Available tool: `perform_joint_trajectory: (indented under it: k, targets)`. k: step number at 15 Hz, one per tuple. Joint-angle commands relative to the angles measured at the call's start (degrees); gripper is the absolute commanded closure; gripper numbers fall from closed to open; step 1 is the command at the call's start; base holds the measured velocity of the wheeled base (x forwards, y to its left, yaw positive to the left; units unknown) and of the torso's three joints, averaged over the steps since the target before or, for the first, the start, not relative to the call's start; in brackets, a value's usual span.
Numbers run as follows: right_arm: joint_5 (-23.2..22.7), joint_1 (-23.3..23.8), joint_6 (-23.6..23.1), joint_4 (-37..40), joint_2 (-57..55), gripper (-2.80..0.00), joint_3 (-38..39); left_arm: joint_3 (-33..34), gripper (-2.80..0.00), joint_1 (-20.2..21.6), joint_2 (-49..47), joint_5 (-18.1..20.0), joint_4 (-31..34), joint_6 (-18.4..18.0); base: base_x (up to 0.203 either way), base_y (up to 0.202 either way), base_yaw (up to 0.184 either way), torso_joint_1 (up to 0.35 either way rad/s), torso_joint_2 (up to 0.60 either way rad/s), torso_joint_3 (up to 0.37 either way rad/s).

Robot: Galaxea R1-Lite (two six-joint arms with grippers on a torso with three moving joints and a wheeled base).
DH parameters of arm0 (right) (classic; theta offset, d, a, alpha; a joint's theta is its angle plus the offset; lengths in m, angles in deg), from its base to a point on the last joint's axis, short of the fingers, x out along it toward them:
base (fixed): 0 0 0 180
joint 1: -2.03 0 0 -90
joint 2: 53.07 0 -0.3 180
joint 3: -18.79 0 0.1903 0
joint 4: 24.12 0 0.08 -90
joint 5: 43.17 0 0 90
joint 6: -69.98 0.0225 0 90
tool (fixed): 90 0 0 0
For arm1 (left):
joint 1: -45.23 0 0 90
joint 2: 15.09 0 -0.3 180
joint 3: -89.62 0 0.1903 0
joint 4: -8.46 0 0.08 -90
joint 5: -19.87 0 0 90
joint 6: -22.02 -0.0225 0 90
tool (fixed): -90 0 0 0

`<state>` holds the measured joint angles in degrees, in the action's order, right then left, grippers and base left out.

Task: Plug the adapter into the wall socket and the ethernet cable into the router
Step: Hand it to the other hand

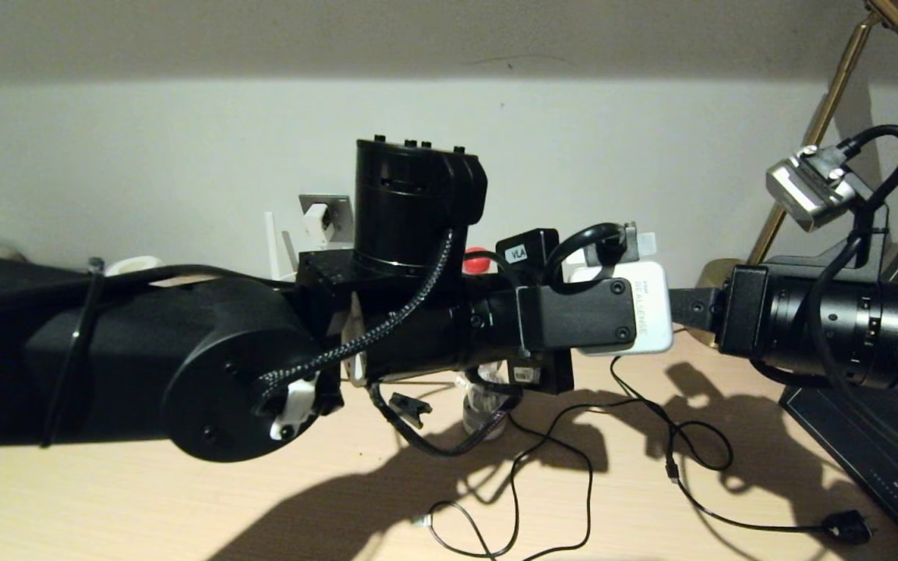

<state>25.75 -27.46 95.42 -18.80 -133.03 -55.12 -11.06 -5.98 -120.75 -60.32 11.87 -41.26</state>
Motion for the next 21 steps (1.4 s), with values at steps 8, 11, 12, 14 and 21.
perform_joint_trajectory:
  k: [8, 11, 12, 14, 21]
  targets:
    - [-0.2, 0.0, 0.2, -0.6, 1.8, -2.80, 1.8, 0.2, 0.00, 0.0, 0.1, 0.2, 0.1, -0.4, 0.000, 0.000, 0.000, 0.000, 0.00, 0.000]
    - [-0.2, 0.0, 0.3, -0.6, 1.9, 0.00, 2.0, 0.2, 0.00, 0.0, 0.0, 0.2, 0.1, -0.4, 0.000, 0.000, 0.000, 0.000, 0.00, 0.000]
    - [-0.2, 0.0, 0.3, -0.6, 2.0, 0.00, 2.1, 0.2, 0.00, 0.0, 0.0, 0.2, 0.1, -0.4, 0.000, 0.000, 0.000, 0.000, 0.00, 0.000]
    - [-0.3, 0.0, 0.2, -0.5, 2.0, 0.00, 2.1, 0.2, 0.00, 0.0, 0.1, 0.2, 0.1, -0.4, 0.000, 0.000, 0.000, 0.000, 0.00, 0.000]
    - [-0.5, -0.1, 0.2, -0.5, 2.0, 0.00, 2.7, 0.0, 0.00, 0.0, -0.1, 0.2, -0.2, -0.3, 0.000, 0.000, 0.000, 0.000, 0.00, 0.000]
